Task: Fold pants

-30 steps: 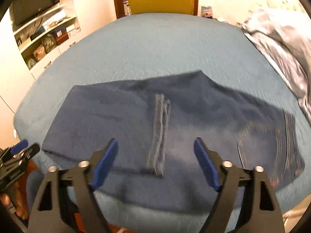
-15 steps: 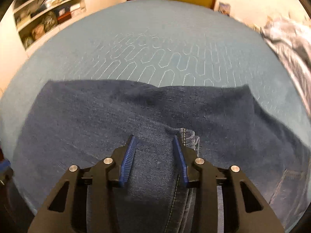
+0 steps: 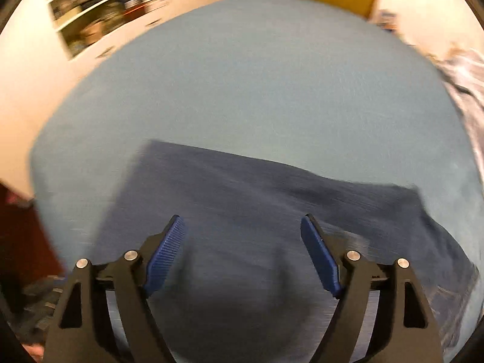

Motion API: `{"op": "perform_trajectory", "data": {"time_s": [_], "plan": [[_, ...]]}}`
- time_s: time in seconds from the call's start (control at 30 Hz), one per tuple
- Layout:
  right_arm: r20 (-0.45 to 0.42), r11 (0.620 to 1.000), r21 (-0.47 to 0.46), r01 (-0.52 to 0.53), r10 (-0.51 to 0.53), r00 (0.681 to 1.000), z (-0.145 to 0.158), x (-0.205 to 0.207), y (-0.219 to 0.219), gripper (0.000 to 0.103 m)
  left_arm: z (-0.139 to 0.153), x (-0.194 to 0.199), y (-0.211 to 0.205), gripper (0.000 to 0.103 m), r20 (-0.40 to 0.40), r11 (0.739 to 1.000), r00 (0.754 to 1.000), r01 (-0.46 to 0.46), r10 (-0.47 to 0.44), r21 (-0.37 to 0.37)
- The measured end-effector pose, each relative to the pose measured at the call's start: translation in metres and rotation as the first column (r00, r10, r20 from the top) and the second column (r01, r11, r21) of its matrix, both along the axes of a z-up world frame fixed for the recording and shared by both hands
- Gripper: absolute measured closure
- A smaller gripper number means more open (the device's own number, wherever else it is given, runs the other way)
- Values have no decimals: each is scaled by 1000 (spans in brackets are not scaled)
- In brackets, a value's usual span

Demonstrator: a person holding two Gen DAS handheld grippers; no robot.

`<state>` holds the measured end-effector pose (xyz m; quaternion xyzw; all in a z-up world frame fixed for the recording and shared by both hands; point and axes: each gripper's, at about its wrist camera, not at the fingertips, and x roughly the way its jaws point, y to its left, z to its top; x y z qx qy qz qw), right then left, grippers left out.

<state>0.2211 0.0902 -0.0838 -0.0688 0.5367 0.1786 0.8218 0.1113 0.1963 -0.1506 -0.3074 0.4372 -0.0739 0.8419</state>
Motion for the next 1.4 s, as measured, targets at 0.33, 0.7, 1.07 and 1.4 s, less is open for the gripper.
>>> {"op": "perform_trajectory", "data": {"time_s": [0.33,0.7,1.07,1.4], "plan": [[-289,981,-88,-173,141,947,-17,29,108,22,61,-12,-48,95,124,977,991,14,-41,213],[-232,959,-213,-186,136,963,-31,35,138,55,81,-15,-61,98,151,981,988,6,-36,195],[-187,985,-104,-140,119,975,4,34,96,89,77,-16,-57,31,133,988,990,-74,56,137],[-206,992,104,-71,91,974,34,39,30,93,57,14,-155,93,159,876,985,-136,68,463]]}}
